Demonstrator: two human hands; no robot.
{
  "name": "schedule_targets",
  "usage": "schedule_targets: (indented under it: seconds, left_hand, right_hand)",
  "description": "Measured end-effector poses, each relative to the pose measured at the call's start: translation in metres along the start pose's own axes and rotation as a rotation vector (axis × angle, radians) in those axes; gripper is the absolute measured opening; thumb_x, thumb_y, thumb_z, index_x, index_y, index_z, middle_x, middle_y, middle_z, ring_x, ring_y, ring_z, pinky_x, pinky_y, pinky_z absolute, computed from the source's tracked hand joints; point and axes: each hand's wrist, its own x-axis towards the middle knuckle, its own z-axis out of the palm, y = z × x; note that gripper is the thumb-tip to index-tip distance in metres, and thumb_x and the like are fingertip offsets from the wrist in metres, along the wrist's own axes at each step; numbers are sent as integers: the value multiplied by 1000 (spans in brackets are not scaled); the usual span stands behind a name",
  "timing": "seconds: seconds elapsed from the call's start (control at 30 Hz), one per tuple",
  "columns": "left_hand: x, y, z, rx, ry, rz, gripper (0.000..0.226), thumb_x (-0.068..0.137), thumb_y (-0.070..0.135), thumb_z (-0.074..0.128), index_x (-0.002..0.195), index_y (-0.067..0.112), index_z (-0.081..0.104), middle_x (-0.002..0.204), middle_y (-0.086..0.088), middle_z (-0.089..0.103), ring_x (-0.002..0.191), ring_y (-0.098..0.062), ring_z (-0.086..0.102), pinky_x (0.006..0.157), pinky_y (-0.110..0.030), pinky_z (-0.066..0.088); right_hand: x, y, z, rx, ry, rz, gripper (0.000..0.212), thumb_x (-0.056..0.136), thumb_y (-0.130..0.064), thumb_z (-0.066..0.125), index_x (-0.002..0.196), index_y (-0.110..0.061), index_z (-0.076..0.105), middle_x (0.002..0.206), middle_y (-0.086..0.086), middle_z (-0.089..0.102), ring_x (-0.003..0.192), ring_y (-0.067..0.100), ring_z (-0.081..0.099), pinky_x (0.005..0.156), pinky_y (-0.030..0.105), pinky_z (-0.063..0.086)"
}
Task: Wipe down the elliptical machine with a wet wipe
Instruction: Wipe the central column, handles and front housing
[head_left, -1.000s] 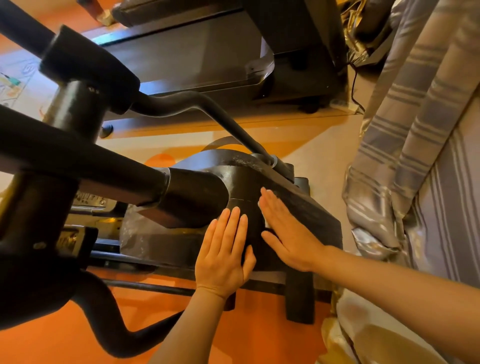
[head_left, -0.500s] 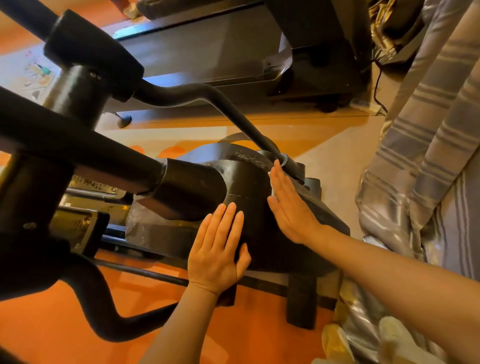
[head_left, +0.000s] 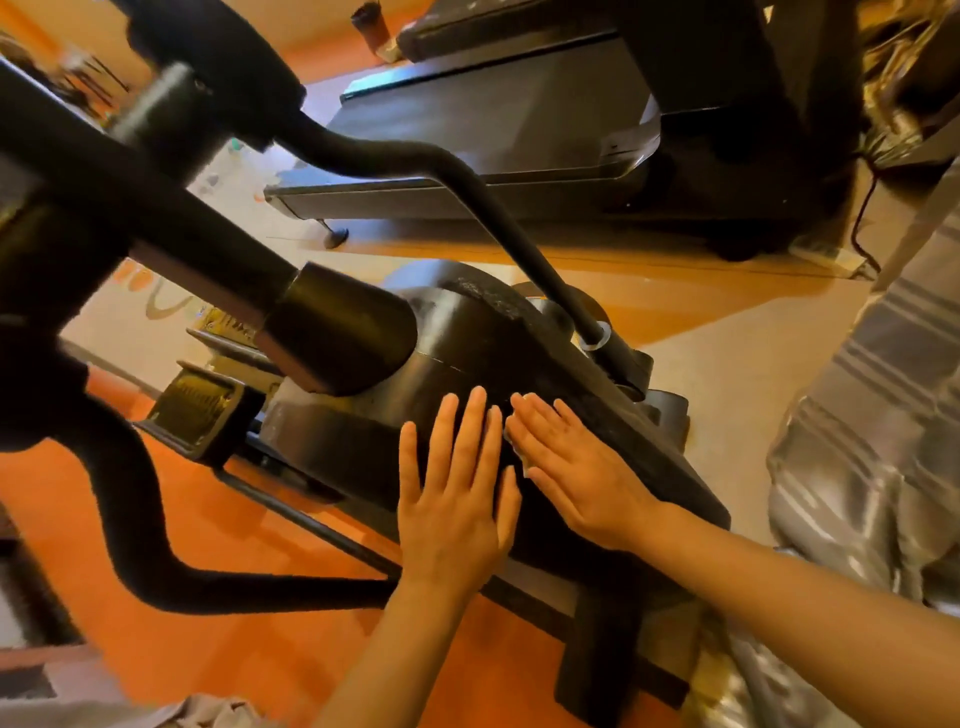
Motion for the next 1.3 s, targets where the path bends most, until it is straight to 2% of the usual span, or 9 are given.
schedule_targets:
  seconds: [0.13,0.23,0.4,0.57,0.77,0.9,1.07,1.2,1.3]
  left_hand:
    - [3,8,24,141,140,-68,50,102,34,37,146,11,47,154,-9,40,146,-27,28,123,-49,9]
    - [4,9,31,171,218,-67,49,100,34,40,143,11,52,151,-8,45,144,-28,32,122,-51,12]
    - [6,10,33,194,308,-83,49,102,35,35,140,12,55,150,-7,47,144,-29,36,122,-51,12]
    - [6,10,37,212,376,-79,51,101,38,33,139,13,56,149,-7,49,143,-29,37,122,-52,16]
    - [7,12,42,240,401,-89,50,98,37,40,140,15,55,150,-5,48,144,-28,35,120,-54,18]
    - [7,12,41,233,394,-107,51,97,39,41,140,15,55,150,-5,47,145,-28,34,121,-53,17]
    - [7,14,41,225,388,-119,51,97,39,40,139,16,56,150,-5,47,145,-27,34,121,-53,19]
    - [7,14,40,234,392,-122,51,96,39,40,140,16,55,150,-5,47,145,-27,33,121,-52,18]
    - [7,15,40,228,395,-121,52,96,39,40,140,16,54,150,-5,47,145,-27,33,121,-52,16]
  right_hand:
    - [10,24,4,5,249,-195,43,99,-9,53,141,-5,44,151,12,39,144,24,32,118,46,28]
    - [10,33,11,12,382,-326,36,97,-8,59,132,-2,54,143,17,48,138,26,42,112,48,37]
    - [10,36,27,34,419,-367,40,101,-14,50,139,0,47,149,18,40,144,26,32,115,46,33]
    - [16,53,26,-105,404,-363,47,105,-23,37,148,-4,35,157,12,28,148,19,20,121,35,22]
    - [26,79,20,230,442,-130,50,105,-23,40,152,-21,24,161,-4,19,147,-1,11,120,29,19]
    - [2,55,35,107,459,-256,49,102,-24,40,149,-11,34,159,5,26,148,11,16,121,30,17]
    - [-21,71,37,2,386,-542,41,102,-21,49,141,-7,47,150,9,42,143,15,34,116,33,32]
    - [-10,94,24,37,416,-443,42,101,-24,48,140,-11,49,150,6,43,142,13,34,117,35,30]
    - [-6,98,23,211,505,-302,42,98,-27,49,138,-13,50,147,5,46,142,10,34,116,34,30]
